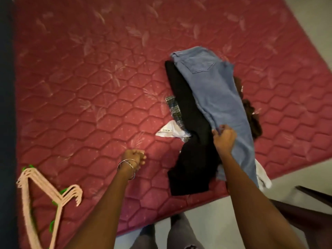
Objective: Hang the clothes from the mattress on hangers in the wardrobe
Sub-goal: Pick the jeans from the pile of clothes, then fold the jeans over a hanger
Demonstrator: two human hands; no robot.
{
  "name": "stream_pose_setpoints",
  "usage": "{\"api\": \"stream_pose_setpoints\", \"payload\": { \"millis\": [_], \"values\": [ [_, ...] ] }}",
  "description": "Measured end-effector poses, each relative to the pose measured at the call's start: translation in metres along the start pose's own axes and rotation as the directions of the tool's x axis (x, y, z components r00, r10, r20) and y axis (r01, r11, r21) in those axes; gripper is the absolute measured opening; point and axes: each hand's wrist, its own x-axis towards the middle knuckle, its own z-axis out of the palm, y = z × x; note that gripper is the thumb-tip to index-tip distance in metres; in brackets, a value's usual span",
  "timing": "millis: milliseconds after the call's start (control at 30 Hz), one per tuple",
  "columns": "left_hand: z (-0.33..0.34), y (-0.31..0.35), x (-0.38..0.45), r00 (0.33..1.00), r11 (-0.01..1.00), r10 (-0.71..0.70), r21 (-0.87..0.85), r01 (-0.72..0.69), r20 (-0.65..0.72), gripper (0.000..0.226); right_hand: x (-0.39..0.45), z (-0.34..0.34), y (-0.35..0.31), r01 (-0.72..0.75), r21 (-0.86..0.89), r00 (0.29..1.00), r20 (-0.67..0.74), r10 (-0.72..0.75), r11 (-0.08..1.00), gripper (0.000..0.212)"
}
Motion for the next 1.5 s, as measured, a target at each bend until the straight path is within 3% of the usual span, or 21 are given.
{"api": "stream_pose_setpoints", "payload": {
  "millis": [167,300,433,567,667,733,767,800,833,900,967,1033,1067,1100,1133,1167,1200,1267,1333,1400,1500],
  "values": [
    [0.065,0.035,0.017,0.999,0.998,0.030,-0.052,-0.033,-0.043,0.018,0.070,0.007,-0.015,0.066,-0.308,0.980,0.198,-0.004,0.949,0.070],
    [0.099,0.055,0.019,0.997,0.988,0.035,-0.147,-0.044,-0.063,0.023,0.086,0.018,-0.020,0.148,-0.482,0.963,0.271,-0.013,0.864,0.038],
    [0.118,0.066,0.021,0.998,0.976,0.027,-0.213,-0.038,-0.053,0.020,0.087,0.004,-0.024,0.148,-0.119,0.986,-0.059,-0.156,0.982,0.030],
    [0.133,0.108,0.014,0.997,0.916,0.075,-0.394,-0.071,-0.006,0.021,0.062,-0.044,-0.057,0.316,0.239,0.949,-0.055,-0.312,0.918,0.033],
    [0.130,0.151,0.009,0.970,0.841,0.099,-0.539,0.038,0.223,0.052,0.020,-0.083,-0.105,0.623,0.375,0.774,-0.163,-0.612,0.686,0.021],
    [0.119,0.164,-0.005,0.957,0.788,0.192,-0.616,-0.019,0.216,0.066,-0.015,-0.102,-0.130,0.742,0.481,0.541,-0.019,-0.841,0.467,0.019],
    [0.109,0.165,0.013,0.988,0.661,0.152,-0.746,-0.081,0.028,0.059,-0.032,-0.107,-0.139,0.753,0.538,0.392,0.093,-0.915,0.378,0.015],
    [0.106,0.180,0.014,0.985,0.711,-0.084,-0.701,-0.045,-0.148,0.044,-0.047,-0.109,-0.144,0.742,0.582,0.253,0.217,-0.943,0.333,0.016],
    [0.104,0.182,0.020,0.943,0.764,-0.248,-0.643,0.049,-0.222,0.040,-0.059,-0.106,-0.145,0.715,0.616,0.130,0.347,-0.929,0.330,0.021],
    [0.082,0.172,0.010,0.989,0.858,0.086,-0.513,-0.014,0.117,0.052,-0.064,-0.095,-0.137,0.635,0.600,-0.068,0.671,-0.738,0.487,0.018],
    [0.066,0.181,-0.017,0.974,0.922,0.001,-0.378,0.086,0.225,0.035,-0.050,-0.087,-0.127,0.495,0.427,-0.146,0.899,-0.412,0.757,0.018],
    [0.054,0.172,-0.031,0.963,0.880,0.106,-0.475,0.025,0.247,0.021,-0.024,-0.076,-0.106,0.190,0.262,0.056,0.959,-0.277,0.946,0.017],
    [0.045,0.167,-0.042,0.960,0.845,0.143,-0.535,0.009,0.242,0.019,-0.012,-0.073,-0.099,-0.057,0.253,0.266,0.936,-0.229,0.966,0.016],
    [0.034,0.162,-0.050,0.952,0.816,0.157,-0.578,0.024,0.261,0.017,0.001,-0.072,-0.093,-0.178,0.334,0.560,0.808,-0.184,0.926,0.019],
    [0.020,0.158,-0.062,0.943,0.785,0.166,-0.618,0.051,0.288,0.016,0.015,-0.069,-0.089,-0.122,0.426,0.801,0.576,-0.165,0.896,0.029],
    [0.008,0.155,-0.073,0.927,0.775,0.193,-0.629,0.056,0.320,0.020,0.026,-0.069,-0.090,-0.090,0.480,0.908,0.400,-0.127,0.873,0.037],
    [-0.004,0.152,-0.085,0.905,0.760,0.244,-0.649,0.044,0.347,0.034,0.035,-0.069,-0.094,-0.132,0.518,0.931,0.358,-0.074,0.845,0.044],
    [-0.027,0.148,-0.109,0.859,0.726,0.347,-0.688,0.007,0.375,0.054,0.035,-0.066,-0.114,-0.349,0.415,0.798,0.601,0.035,0.840,0.068],
    [-0.046,0.148,-0.133,0.806,0.668,0.439,-0.744,0.003,0.398,0.053,0.014,-0.054,-0.141,-0.525,0.199,0.468,0.880,0.085,0.827,0.079],
    [-0.059,0.147,-0.153,0.675,0.560,0.649,-0.821,-0.113,0.350,0.045,-0.022,-0.038,-0.162,-0.617,0.077,0.201,0.978,0.063,0.783,0.067],
    [-0.089,0.143,-0.169,0.578,0.391,0.804,-0.855,-0.339,0.139,0.049,-0.082,-0.022,-0.196,-0.724,0.101,0.094,0.994,-0.047,0.683,0.039]
  ]
}}
